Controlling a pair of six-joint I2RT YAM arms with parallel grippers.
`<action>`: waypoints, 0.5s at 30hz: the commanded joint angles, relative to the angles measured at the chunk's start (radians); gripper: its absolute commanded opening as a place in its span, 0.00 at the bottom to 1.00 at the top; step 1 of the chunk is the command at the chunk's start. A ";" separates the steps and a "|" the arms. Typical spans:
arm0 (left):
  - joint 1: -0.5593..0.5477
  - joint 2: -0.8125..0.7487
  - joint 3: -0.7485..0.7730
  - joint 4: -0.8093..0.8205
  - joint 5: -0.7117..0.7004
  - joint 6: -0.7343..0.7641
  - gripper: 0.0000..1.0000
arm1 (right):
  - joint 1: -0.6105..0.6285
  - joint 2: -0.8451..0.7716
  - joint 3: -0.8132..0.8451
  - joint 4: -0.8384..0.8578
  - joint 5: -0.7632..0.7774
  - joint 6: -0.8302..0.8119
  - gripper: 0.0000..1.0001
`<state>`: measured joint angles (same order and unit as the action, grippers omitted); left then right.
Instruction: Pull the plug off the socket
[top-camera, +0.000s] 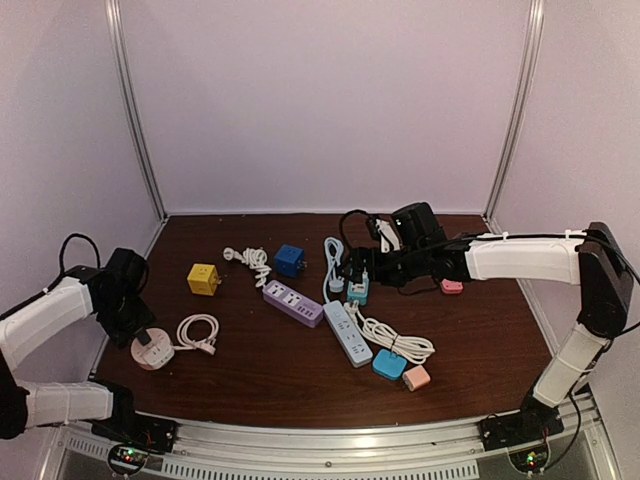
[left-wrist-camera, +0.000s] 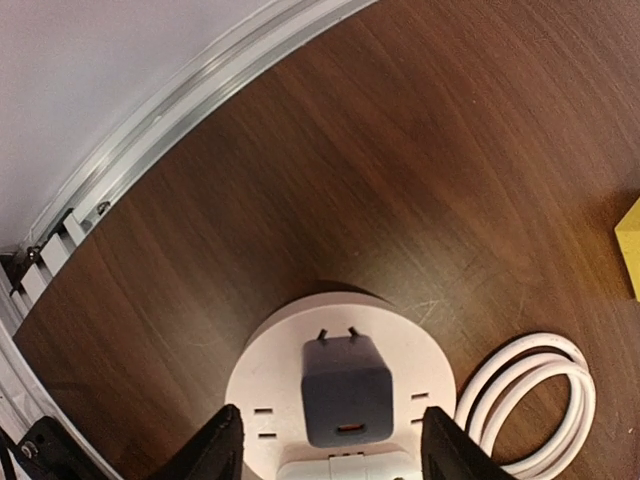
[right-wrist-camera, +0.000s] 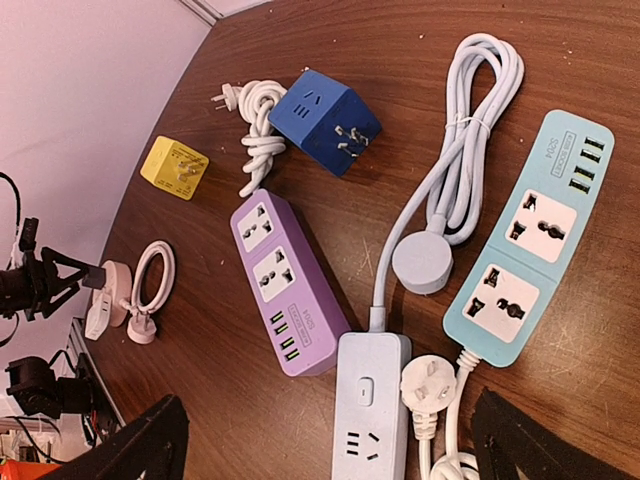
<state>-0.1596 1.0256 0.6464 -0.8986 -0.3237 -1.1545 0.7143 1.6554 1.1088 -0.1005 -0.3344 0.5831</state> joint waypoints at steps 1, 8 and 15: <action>0.022 0.053 -0.015 0.120 0.049 0.099 0.59 | 0.008 -0.006 0.000 0.019 0.018 0.015 1.00; 0.023 0.137 -0.002 0.133 0.038 0.130 0.51 | 0.008 -0.002 0.000 0.016 0.020 0.013 1.00; 0.023 0.151 -0.001 0.148 0.060 0.152 0.39 | 0.009 0.000 -0.008 0.021 0.018 0.013 1.00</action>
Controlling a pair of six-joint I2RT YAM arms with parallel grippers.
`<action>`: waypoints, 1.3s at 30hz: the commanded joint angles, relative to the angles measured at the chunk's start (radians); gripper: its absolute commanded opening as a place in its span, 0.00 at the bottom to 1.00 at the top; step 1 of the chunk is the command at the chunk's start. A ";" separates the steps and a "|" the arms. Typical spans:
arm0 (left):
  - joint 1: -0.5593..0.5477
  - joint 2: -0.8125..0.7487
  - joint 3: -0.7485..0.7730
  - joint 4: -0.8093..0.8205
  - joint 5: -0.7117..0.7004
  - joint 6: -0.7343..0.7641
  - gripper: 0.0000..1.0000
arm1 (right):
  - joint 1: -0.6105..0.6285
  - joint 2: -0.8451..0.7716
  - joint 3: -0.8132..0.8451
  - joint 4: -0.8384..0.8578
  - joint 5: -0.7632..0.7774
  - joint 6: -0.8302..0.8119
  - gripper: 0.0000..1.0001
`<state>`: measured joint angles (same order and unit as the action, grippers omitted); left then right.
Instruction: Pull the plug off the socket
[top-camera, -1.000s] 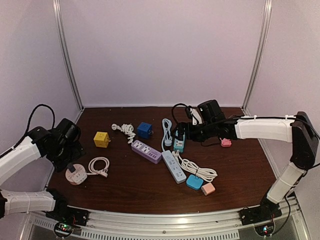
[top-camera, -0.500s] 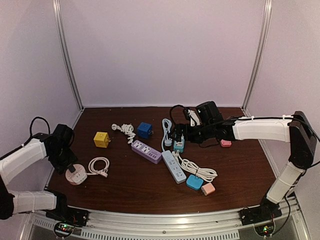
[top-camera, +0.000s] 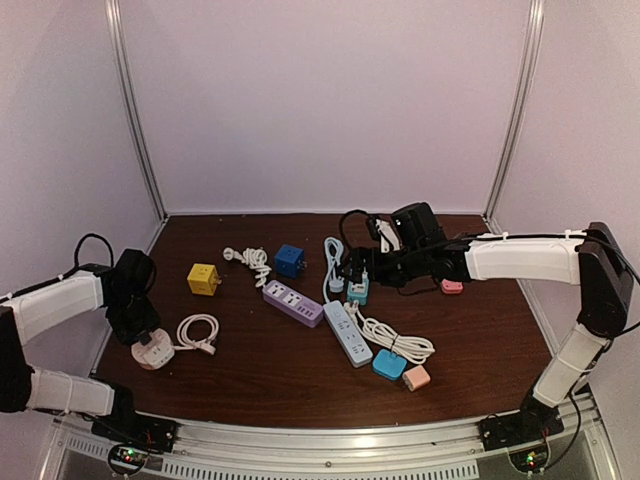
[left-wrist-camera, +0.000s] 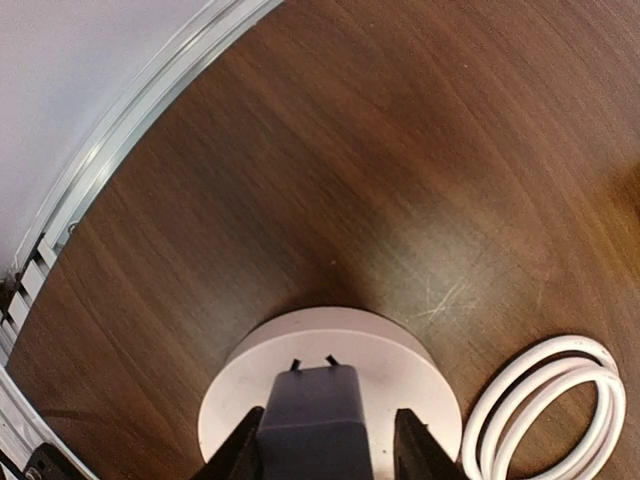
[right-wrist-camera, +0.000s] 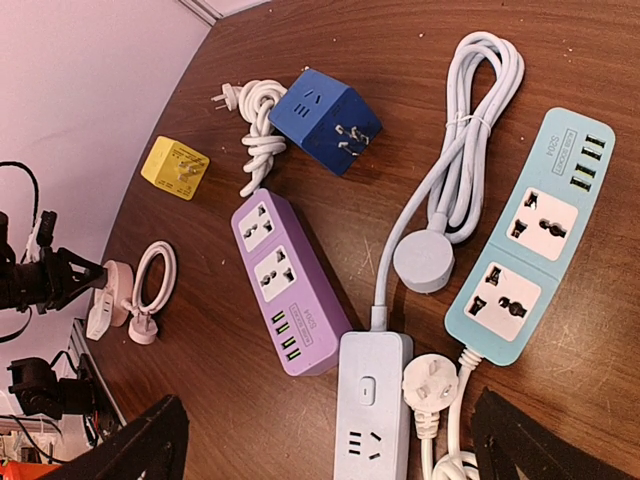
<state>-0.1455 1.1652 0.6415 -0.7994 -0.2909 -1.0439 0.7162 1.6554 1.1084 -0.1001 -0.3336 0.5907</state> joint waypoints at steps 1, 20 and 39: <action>0.009 0.015 0.008 0.058 0.046 0.054 0.37 | 0.008 0.003 -0.007 0.022 0.015 0.005 1.00; -0.456 0.266 0.245 0.193 0.183 0.053 0.24 | 0.046 0.108 0.073 0.055 -0.036 0.017 1.00; -0.635 0.511 0.444 0.258 0.224 0.075 0.22 | 0.144 0.387 0.191 0.294 -0.311 0.224 0.20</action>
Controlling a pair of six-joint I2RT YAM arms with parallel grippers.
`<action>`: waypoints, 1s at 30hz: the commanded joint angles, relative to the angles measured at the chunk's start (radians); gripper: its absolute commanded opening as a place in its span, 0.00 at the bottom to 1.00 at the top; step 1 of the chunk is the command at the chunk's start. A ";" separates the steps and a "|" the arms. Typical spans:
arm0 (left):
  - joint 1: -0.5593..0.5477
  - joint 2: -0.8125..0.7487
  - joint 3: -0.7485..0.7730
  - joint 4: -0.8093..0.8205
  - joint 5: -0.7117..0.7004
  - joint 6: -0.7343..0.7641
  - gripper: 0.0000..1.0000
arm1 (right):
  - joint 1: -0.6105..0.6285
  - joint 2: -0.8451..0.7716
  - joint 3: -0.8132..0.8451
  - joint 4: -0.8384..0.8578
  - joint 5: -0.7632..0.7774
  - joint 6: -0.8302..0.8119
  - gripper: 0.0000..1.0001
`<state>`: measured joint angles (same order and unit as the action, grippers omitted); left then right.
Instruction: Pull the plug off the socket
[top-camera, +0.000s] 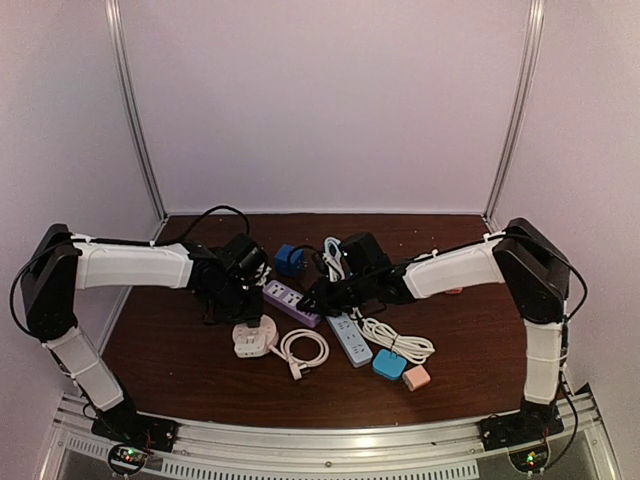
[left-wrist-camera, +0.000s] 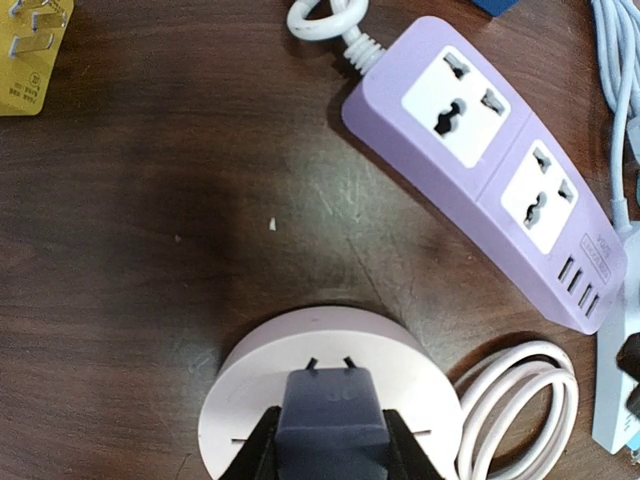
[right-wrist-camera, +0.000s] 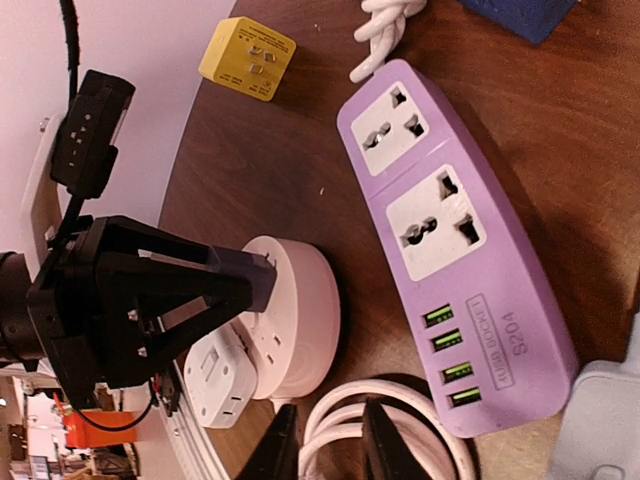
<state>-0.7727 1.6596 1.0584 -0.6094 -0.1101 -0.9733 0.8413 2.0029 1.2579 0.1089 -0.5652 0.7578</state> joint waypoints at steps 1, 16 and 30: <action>-0.010 0.017 0.023 0.080 0.048 0.004 0.22 | 0.022 0.053 0.050 0.091 -0.091 0.065 0.17; -0.050 0.022 0.035 0.087 0.020 0.023 0.21 | 0.084 0.209 0.160 0.094 -0.172 0.150 0.00; -0.059 0.032 0.098 0.088 0.002 0.098 0.17 | 0.101 0.309 0.182 0.011 -0.070 0.186 0.00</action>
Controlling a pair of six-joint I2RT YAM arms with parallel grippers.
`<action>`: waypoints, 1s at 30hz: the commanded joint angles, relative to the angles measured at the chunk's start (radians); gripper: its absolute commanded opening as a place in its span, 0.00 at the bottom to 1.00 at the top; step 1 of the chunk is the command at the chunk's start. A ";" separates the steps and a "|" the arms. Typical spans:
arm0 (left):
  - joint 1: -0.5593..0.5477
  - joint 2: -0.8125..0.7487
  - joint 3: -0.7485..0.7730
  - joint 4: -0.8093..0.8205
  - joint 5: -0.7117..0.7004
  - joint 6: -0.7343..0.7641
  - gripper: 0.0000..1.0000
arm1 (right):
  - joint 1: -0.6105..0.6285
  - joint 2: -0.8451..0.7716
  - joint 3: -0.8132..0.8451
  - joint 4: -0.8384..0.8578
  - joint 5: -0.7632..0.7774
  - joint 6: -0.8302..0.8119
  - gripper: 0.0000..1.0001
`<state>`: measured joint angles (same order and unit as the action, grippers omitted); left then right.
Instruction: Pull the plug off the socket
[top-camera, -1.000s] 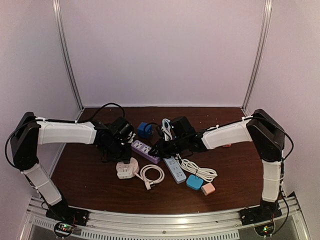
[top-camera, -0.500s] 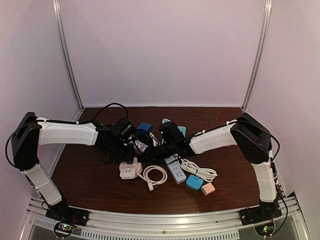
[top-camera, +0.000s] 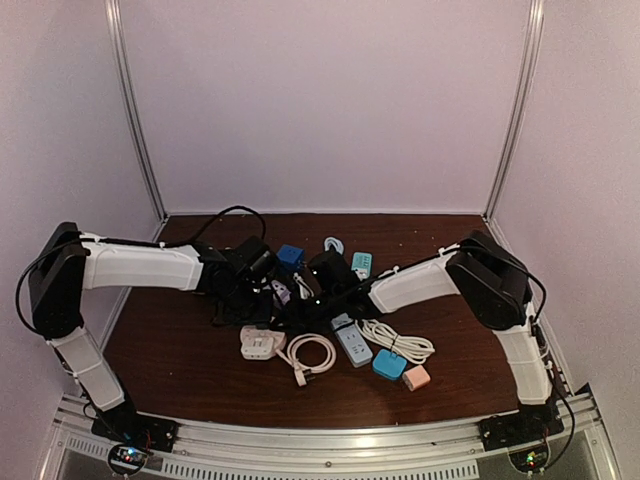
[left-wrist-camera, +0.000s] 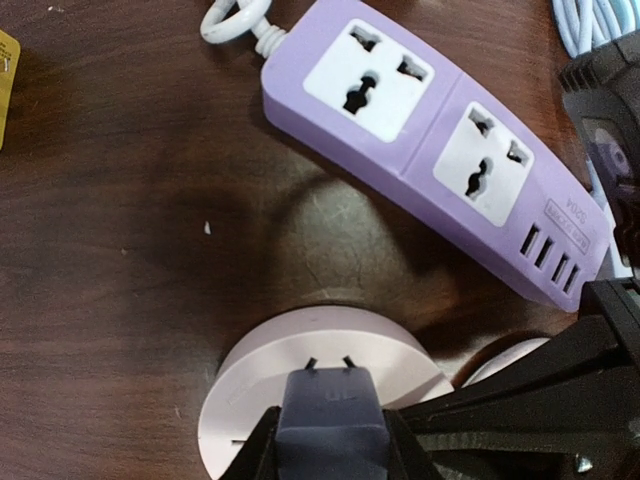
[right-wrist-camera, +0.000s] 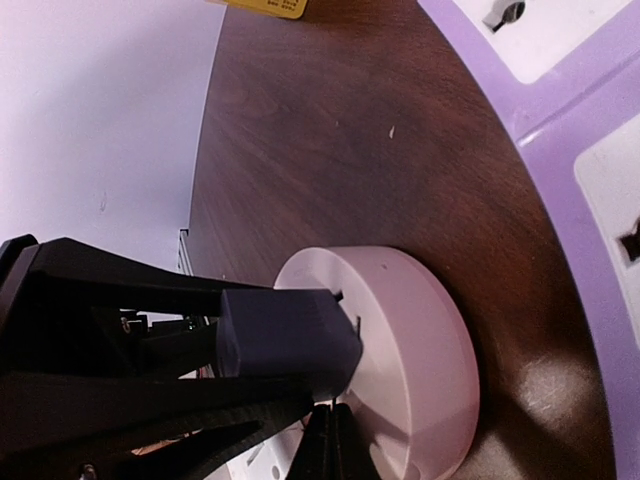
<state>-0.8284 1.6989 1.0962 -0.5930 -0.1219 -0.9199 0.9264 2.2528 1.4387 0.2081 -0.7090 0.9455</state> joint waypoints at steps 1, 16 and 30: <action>0.001 -0.006 0.064 0.073 0.021 0.049 0.17 | 0.015 0.062 0.002 -0.097 0.082 -0.005 0.00; 0.086 -0.019 0.003 0.141 0.174 0.091 0.14 | 0.015 0.093 -0.003 -0.145 0.139 -0.037 0.00; 0.054 0.003 0.055 -0.030 -0.077 0.208 0.12 | 0.016 0.124 0.009 -0.179 0.169 -0.071 0.00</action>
<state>-0.7792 1.7103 1.1099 -0.6247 -0.1371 -0.7494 0.9363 2.2890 1.4773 0.2146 -0.6266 0.9043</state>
